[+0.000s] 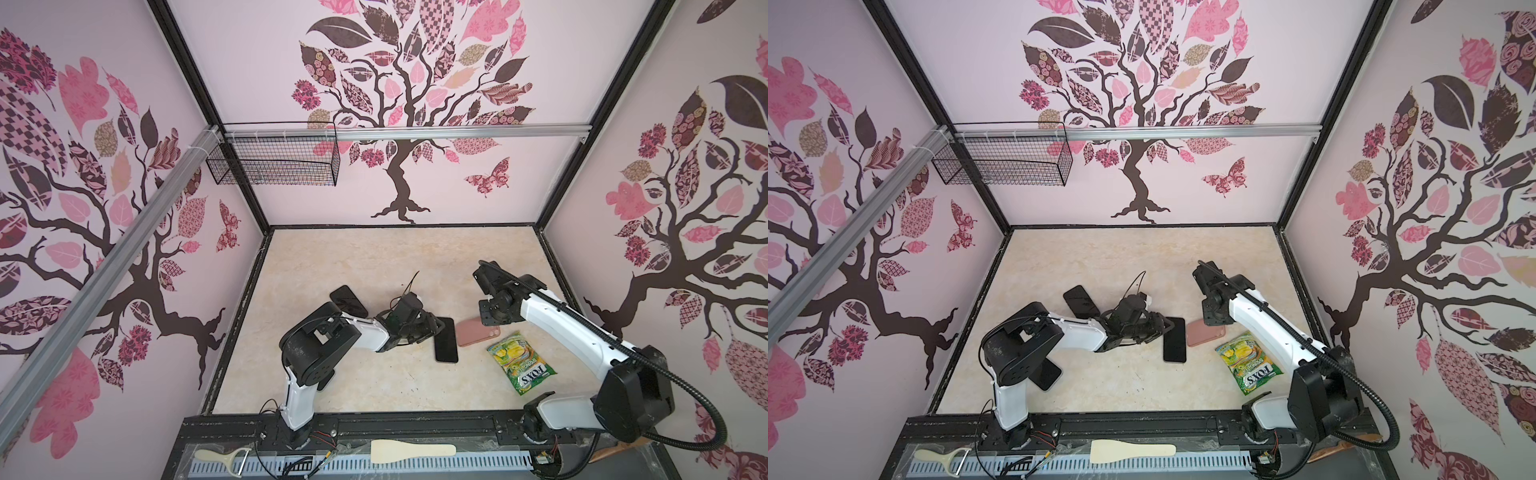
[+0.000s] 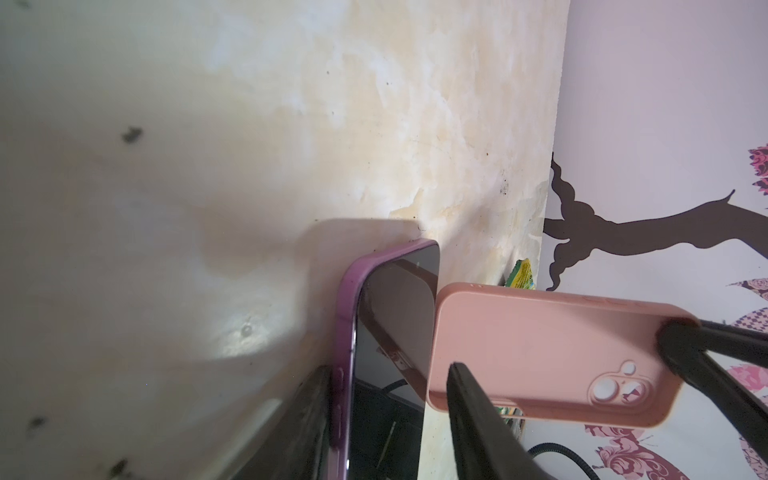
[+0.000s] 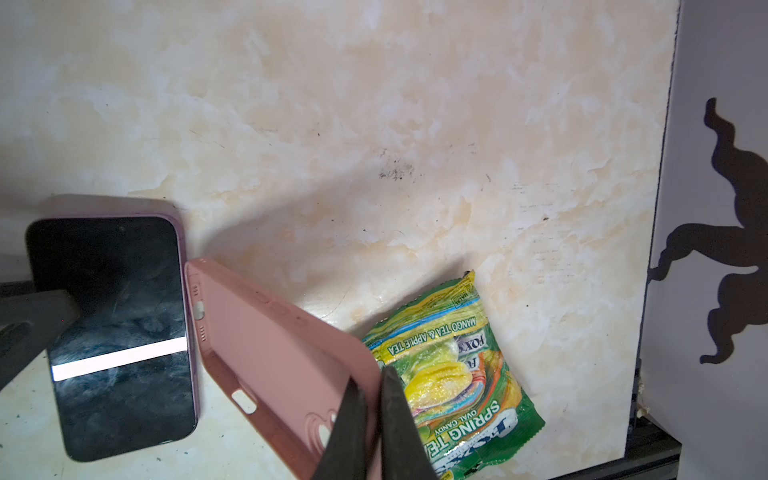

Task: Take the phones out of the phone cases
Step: 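Grasp the pink case with the left gripper from the right gripper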

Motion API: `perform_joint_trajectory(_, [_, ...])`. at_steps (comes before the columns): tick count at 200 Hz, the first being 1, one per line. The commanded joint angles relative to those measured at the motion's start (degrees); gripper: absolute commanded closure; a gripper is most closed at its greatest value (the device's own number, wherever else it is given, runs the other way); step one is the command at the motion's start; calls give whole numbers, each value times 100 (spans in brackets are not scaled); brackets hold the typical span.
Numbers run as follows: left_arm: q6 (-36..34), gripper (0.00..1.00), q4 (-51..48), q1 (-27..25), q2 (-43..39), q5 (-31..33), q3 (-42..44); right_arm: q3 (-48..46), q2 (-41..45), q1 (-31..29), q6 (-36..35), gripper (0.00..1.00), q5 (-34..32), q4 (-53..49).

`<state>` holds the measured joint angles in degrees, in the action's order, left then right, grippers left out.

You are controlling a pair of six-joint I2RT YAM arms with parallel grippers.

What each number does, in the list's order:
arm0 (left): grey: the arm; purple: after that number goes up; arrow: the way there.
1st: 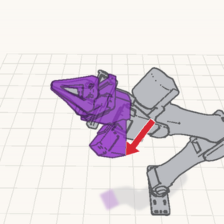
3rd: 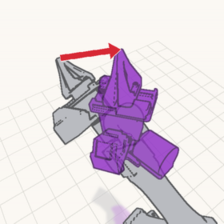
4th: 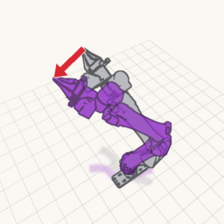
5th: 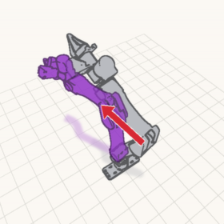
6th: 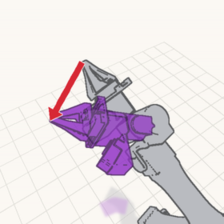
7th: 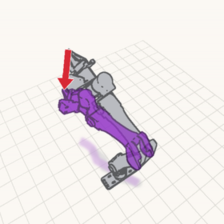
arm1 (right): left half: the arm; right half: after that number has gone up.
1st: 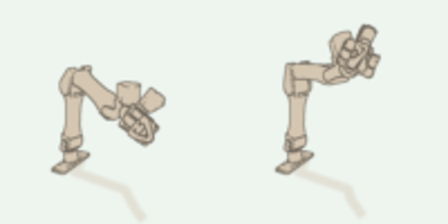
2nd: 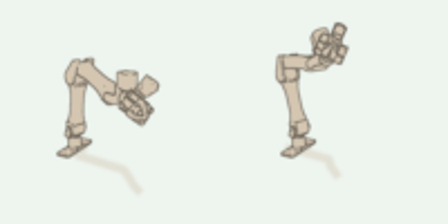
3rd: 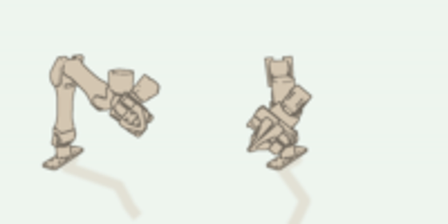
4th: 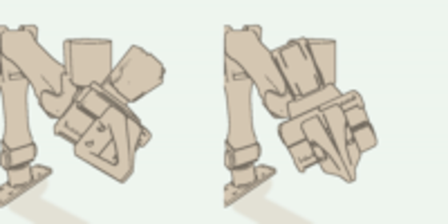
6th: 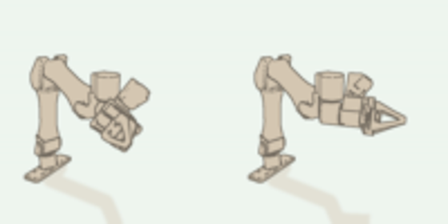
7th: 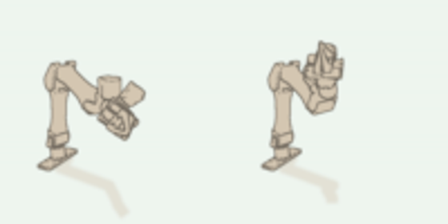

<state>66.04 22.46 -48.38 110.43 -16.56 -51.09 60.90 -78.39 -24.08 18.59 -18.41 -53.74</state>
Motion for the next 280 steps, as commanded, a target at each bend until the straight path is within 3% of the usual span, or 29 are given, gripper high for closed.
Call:
perform_joint_trajectory(1, [-4,50,-284,-18,-184,257,244,174,-10,19,-28,100,-124,-33])
perform_joint_trajectory(37, [-159,47,-743,-14,-622,630,345,273,169,19,-31,100,-242,7])
perform_joint_trajectory(66, [-873,44,-1424,-17,-1352,1019,278,324,576,17,-181,100,-102,157])
perform_joint_trajectory(90, [-2188,44,-2122,-14,-2125,1202,53,285,1227,17,-446,100,486,468])
perform_joint_trajectory(115, [-3951,44,-2843,-19,-2873,1209,-222,167,1842,18,-718,100,1565,903])
perform_joint_trajectory(145, [-5660,44,-3818,-15,-3529,1205,-660,306,1828,17,-998,100,2859,877])
perform_joint_trajectory(168, [-6444,43,-4284,-18,-3772,1148,-872,394,1662,10,-1153,100,3644,810])
perform_joint_trajectory(196, [-6944,43,-4707,-70,-3783,841,-1101,387,1493,-17,-1286,100,4343,786])
perform_joint_trajectory(219, [-7192,43,-4870,-220,-3669,750,-1251,383,1389,-170,-1346,100,4434,736])
perform_joint_trajectory(280, [-7537,59,-5121,-621,-3190,1448,-1632,396,1257,-456,-1402,100,4362,629])
